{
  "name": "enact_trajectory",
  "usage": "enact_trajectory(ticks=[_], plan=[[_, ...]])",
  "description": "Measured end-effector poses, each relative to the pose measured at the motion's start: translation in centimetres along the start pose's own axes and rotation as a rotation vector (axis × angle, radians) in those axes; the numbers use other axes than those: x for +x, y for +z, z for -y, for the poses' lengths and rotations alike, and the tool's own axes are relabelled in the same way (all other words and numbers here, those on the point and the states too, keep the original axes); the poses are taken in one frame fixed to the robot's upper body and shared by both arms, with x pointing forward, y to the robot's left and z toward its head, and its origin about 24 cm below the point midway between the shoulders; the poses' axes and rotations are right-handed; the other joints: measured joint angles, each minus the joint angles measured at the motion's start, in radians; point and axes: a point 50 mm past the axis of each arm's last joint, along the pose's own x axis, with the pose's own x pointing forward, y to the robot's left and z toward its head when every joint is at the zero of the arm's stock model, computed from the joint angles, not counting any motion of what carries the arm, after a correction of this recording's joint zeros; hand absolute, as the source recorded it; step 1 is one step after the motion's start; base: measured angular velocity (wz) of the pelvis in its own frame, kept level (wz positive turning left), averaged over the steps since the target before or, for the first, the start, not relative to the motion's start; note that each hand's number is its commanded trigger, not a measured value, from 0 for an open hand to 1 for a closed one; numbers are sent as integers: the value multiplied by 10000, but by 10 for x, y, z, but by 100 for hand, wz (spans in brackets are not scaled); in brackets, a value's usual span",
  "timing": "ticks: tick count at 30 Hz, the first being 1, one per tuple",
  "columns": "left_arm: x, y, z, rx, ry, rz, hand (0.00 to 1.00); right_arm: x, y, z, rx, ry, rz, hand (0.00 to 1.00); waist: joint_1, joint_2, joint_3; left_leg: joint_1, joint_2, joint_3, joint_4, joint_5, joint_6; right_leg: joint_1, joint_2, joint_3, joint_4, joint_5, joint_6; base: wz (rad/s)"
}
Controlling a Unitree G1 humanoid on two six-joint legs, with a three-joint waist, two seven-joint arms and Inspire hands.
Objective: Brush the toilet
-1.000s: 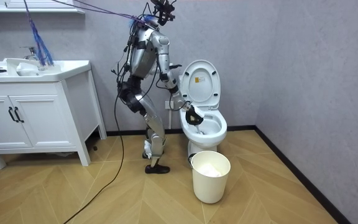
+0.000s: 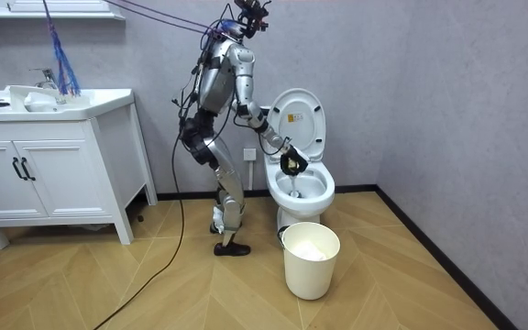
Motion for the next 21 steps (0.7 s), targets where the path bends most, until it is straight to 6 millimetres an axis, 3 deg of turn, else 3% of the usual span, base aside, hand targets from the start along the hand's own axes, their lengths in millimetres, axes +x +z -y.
enact_trajectory(ticks=[6, 10, 17, 21], plan=[[5, -10, -6, 405, -158, -68, 0, -3, 19, 13, -463, -185, 700, 100, -9, -240, -26, 102, 147, 103, 9, -3, -8, 40, 127, 88, -38, 118, -79, -9], [8, -10, -9, 486, -184, 8, 0, -2, 15, 15, -576, -313, 651, 100, -15, -232, -27, 25, 191, 89, -79, -21, -24, 7, 173, 65, -113, 229, -68, -4], [8, -13, -9, 688, -497, -53, 0, 5, 0, 21, -272, -600, 503, 100, -15, -293, -16, 199, 63, 174, -214, 7, -34, -16, -15, 75, 138, 171, -103, 0], [3, -17, -10, 764, -524, -236, 0, 6, 4, 23, -240, -696, 745, 100, -9, -519, -17, 431, 39, 393, -447, 65, -44, -8, -34, 279, 171, 149, -122, -9]])
